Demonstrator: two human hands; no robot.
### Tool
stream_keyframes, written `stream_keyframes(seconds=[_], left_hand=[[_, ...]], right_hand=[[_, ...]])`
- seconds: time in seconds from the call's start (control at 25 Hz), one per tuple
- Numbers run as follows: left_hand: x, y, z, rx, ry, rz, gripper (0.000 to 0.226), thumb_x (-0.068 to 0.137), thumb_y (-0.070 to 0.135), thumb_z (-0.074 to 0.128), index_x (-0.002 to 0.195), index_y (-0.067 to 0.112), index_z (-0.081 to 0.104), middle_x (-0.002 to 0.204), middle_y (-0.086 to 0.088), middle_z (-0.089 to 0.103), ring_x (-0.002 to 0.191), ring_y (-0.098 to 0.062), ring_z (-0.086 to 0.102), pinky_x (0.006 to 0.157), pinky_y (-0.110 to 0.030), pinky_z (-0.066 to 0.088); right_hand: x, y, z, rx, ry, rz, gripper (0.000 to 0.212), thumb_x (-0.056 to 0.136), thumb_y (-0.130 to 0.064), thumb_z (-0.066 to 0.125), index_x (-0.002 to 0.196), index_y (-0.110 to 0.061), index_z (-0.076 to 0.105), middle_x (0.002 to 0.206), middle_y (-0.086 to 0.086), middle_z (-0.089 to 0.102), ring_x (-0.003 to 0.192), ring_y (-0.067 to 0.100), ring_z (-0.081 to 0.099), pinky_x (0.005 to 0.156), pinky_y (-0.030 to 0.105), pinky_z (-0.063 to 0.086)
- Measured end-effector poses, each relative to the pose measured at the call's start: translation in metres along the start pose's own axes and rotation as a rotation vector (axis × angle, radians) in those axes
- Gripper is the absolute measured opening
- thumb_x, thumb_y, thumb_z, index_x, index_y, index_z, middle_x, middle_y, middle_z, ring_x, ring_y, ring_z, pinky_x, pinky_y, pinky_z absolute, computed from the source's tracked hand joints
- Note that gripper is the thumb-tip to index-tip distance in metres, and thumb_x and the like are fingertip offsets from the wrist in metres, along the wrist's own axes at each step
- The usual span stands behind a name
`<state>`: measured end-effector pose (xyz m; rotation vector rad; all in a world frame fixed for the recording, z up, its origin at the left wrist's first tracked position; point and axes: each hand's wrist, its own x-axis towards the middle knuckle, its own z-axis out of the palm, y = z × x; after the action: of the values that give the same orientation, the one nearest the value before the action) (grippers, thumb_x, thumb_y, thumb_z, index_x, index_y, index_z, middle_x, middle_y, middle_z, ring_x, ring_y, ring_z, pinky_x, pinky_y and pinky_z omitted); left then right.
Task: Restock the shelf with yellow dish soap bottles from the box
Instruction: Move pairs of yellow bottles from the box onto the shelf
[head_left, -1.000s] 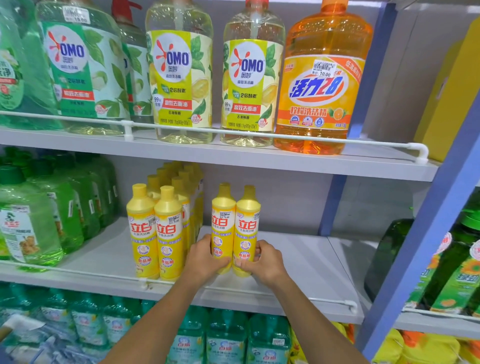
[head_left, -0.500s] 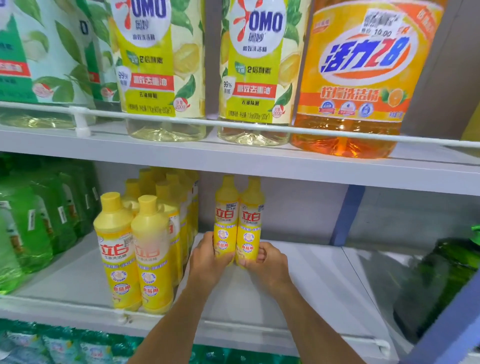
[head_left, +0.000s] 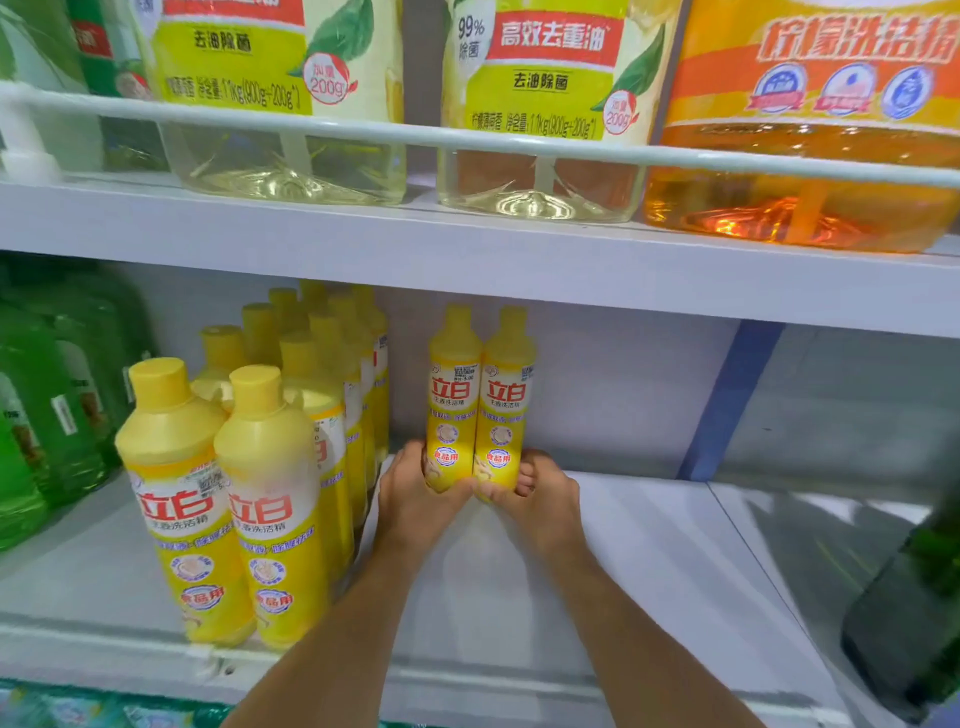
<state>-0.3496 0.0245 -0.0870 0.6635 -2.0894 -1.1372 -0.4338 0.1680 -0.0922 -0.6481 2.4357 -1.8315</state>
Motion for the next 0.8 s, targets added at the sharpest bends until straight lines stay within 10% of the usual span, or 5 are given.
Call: stream_keyframes(seconds=[0.8], left_hand=[[0.013,0.002,0.008,-0.061,0.052,-0.093,0.051,0.063,0.026,0.094,0.102,0.021,0.062,0.1,0.003,0.069,0.09,-0.016,0.067,0.082,-0.032,0.058]], right_hand=[[0.014,0.016,0.006,-0.028,0.0,-0.041,0.048,0.063,-0.045,0.09,0.102,-0.024,0.071,0.098,-0.01,0.078,0.089,0.007,0.074,0.084,0.04,0.062]])
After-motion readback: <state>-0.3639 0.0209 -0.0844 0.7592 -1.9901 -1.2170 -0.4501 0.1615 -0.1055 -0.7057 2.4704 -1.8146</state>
